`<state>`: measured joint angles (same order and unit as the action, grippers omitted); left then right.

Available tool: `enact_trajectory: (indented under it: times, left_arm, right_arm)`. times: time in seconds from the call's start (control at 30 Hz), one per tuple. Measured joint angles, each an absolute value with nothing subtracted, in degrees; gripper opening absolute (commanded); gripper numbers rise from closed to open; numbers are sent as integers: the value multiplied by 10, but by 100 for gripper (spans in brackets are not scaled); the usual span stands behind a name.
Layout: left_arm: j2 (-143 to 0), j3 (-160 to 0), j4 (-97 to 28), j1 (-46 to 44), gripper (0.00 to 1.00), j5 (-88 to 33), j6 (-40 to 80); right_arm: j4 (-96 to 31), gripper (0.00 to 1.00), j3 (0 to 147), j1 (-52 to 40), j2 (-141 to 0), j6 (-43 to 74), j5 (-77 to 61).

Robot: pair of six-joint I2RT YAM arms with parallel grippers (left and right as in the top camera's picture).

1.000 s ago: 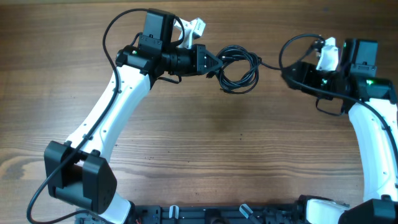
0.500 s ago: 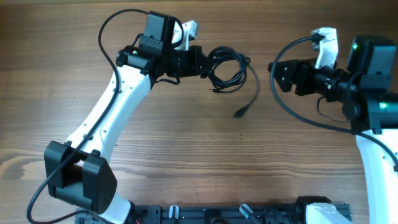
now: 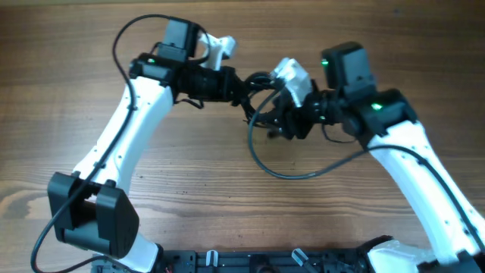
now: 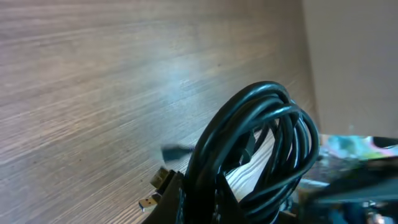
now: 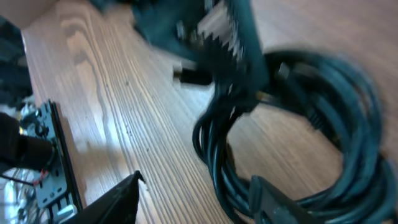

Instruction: Untangle cables

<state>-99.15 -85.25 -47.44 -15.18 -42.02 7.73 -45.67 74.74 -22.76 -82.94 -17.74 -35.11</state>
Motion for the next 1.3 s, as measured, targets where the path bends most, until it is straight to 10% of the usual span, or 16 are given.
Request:
enact_trajectory:
  times: [0.9, 1.3]
  left_arm:
    - [-992, -853, -474, -150, 4, -495, 65]
    - [-992, -853, -467, -153, 4, -478, 69]
  right_arm:
    - [-410, 4, 750, -232, -923, -189, -374]
    - [-406, 4, 752, -223, -916, -112, -373]
